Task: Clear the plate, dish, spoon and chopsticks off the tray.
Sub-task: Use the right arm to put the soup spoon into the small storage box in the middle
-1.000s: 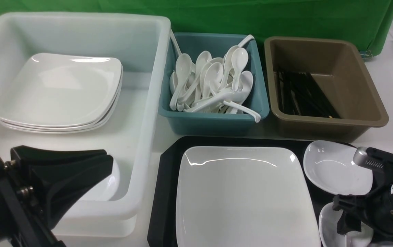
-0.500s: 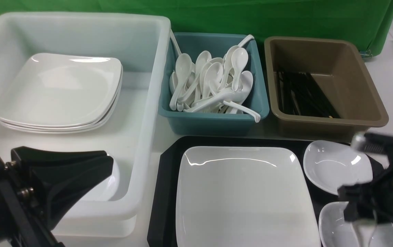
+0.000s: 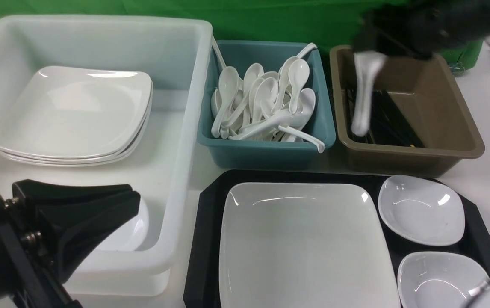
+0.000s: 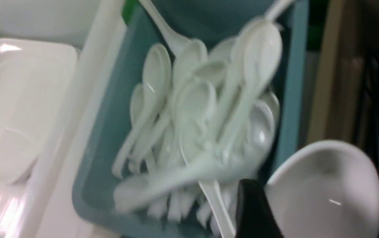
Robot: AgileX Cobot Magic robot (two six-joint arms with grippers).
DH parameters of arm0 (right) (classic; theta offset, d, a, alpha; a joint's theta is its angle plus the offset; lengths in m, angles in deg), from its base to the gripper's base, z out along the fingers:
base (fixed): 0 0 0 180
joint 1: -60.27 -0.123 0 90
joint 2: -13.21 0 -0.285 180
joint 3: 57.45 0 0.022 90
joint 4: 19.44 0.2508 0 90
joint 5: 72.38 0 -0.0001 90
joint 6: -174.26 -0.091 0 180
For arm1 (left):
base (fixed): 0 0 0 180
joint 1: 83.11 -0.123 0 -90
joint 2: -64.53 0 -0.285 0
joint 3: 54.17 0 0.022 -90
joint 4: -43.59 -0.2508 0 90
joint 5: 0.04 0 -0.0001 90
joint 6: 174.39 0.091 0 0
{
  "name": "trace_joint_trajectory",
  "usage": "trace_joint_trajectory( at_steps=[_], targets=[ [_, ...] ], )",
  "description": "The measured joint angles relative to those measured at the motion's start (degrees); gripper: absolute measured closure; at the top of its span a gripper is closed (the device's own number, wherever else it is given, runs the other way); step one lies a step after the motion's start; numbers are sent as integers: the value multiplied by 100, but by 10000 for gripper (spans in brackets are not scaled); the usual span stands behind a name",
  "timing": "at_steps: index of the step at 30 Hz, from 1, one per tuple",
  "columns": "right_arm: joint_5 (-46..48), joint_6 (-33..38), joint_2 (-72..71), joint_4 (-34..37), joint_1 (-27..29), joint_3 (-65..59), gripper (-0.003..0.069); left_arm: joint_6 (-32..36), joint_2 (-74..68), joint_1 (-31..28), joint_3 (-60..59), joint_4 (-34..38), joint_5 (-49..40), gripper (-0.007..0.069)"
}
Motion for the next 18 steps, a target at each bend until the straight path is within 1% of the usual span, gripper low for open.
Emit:
trace_joint_trajectory(
  at_steps=[1,2,4,7,8,9,10,11,14,15,16,18],
  targets=[
    [-199,12,571,19,-129,710,277,67,0,0,0,-24,34,608],
    [-316,18,977,26,-181,1152,277,109,0,0,0,-37,39,608],
    [-397,18,1455,31,-215,1608,272,132,0,0,0,-87,45,608],
    [-276,18,1934,31,-227,2193,195,139,0,0,0,-199,56,608],
    [-69,18,2105,26,-227,2400,132,157,0,0,0,-264,56,608],
    [148,18,2159,18,-227,2505,97,172,0,0,0,-300,56,608],
    [148,18,2164,18,-227,2505,93,178,0,0,0,-304,56,608],
    [443,34,2135,5,-227,2590,88,177,-10,0,0,-318,56,608],
    [865,177,1971,-54,-227,2654,136,177,-47,0,0,-320,56,608],
    [1240,273,1817,-168,-231,2676,200,177,-79,0,0,-320,56,608],
    [1678,312,1589,-377,-233,2683,280,177,-118,0,0,-325,56,608],
    [2349,313,1246,-759,-233,2694,386,177,-145,0,0,-325,50,608]
  ],
)
